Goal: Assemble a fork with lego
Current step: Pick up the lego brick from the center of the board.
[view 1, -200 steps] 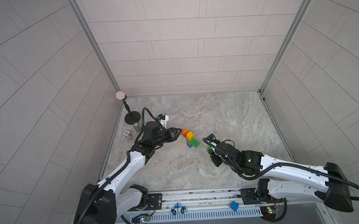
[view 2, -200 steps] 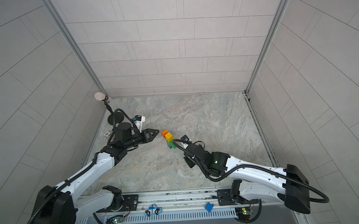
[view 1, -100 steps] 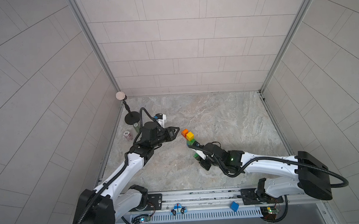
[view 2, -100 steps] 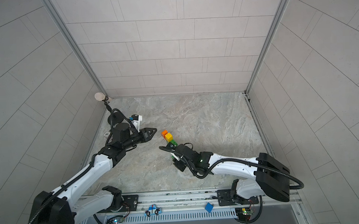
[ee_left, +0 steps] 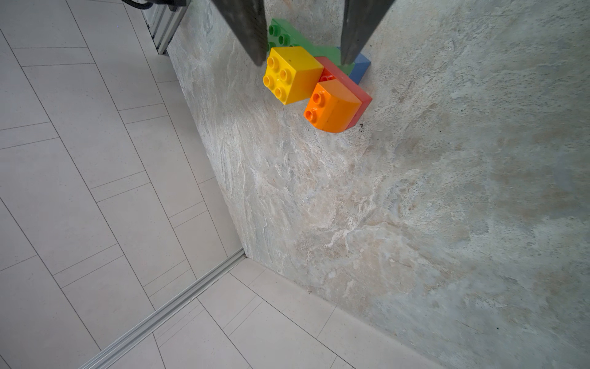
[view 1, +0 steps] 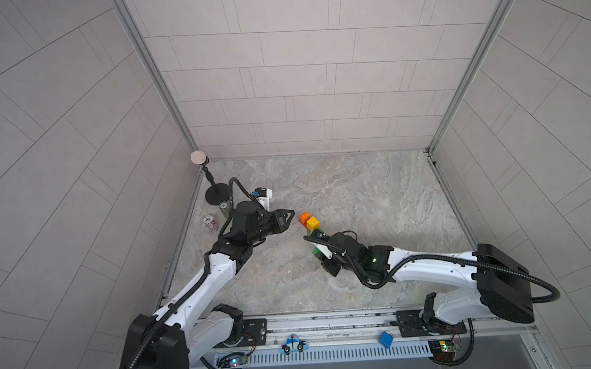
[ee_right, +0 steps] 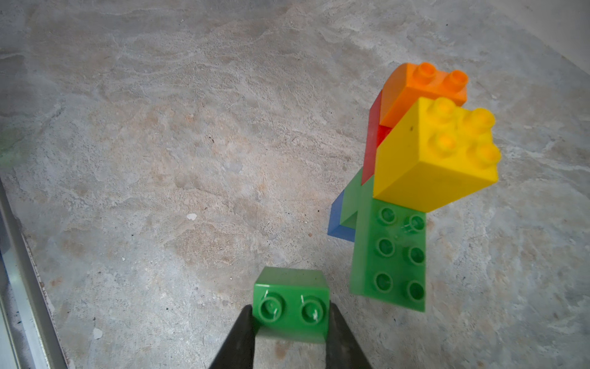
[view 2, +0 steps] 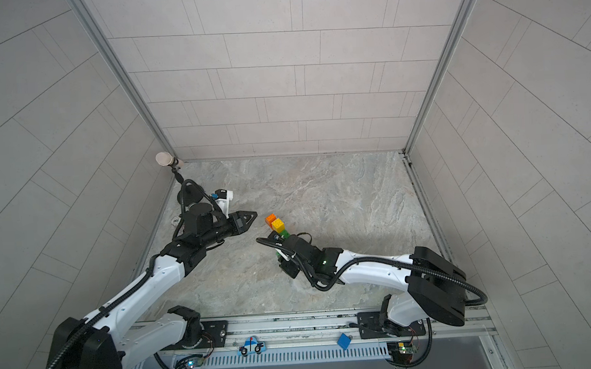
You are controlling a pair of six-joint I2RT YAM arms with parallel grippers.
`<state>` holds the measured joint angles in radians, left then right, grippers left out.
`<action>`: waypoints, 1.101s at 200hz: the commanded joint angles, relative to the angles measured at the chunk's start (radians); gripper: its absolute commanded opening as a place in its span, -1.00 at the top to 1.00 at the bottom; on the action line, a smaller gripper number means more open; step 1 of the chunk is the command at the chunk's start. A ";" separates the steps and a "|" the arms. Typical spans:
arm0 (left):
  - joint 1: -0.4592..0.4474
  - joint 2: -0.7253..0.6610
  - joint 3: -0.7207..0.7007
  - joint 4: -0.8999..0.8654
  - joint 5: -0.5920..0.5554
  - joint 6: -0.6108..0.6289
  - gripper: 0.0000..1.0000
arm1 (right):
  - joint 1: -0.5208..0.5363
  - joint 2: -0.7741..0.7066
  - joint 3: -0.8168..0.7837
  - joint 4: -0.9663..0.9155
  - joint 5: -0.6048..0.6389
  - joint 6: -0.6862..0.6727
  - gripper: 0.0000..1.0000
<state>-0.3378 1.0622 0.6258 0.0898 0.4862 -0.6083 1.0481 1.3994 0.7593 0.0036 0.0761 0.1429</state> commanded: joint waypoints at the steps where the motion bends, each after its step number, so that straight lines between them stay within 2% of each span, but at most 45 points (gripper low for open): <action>1: 0.010 -0.018 -0.012 -0.008 0.003 0.019 0.15 | 0.003 0.004 0.022 -0.003 0.044 0.007 1.00; 220: 0.019 -0.018 -0.011 0.001 0.018 0.016 0.15 | 0.001 0.001 0.020 -0.045 0.125 0.048 1.00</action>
<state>-0.3264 1.0595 0.6224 0.0887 0.4938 -0.6083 1.0481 1.4025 0.7612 -0.0166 0.1696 0.1783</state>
